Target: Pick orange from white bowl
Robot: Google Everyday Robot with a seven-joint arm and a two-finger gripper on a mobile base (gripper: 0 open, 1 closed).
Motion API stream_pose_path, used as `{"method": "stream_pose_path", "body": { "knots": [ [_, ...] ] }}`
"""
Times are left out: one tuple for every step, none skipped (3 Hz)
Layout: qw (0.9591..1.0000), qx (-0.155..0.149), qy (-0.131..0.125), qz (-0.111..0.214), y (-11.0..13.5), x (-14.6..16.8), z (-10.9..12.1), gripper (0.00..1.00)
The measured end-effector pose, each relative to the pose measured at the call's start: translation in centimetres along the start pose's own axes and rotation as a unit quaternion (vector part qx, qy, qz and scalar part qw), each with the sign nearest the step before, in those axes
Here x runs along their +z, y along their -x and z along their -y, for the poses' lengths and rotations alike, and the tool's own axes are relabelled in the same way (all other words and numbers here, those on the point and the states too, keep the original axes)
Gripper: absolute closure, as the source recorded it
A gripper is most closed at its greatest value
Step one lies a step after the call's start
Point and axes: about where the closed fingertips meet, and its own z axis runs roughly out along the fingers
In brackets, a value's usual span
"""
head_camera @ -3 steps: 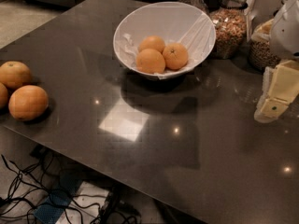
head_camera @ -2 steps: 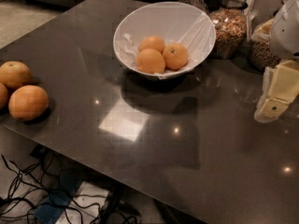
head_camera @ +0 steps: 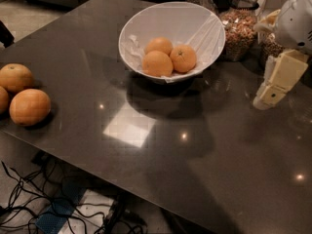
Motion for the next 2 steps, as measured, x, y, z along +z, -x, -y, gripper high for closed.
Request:
{"method": "stream_pose_path", "body": {
  "knots": [
    [0.9987, -0.017, -0.001, 0.047, 2.1, 1.3, 2.4, 0.0],
    [0.9967, -0.029, -0.012, 0.075, 3.6, 2.4, 4.9, 0.0]
  ]
}}
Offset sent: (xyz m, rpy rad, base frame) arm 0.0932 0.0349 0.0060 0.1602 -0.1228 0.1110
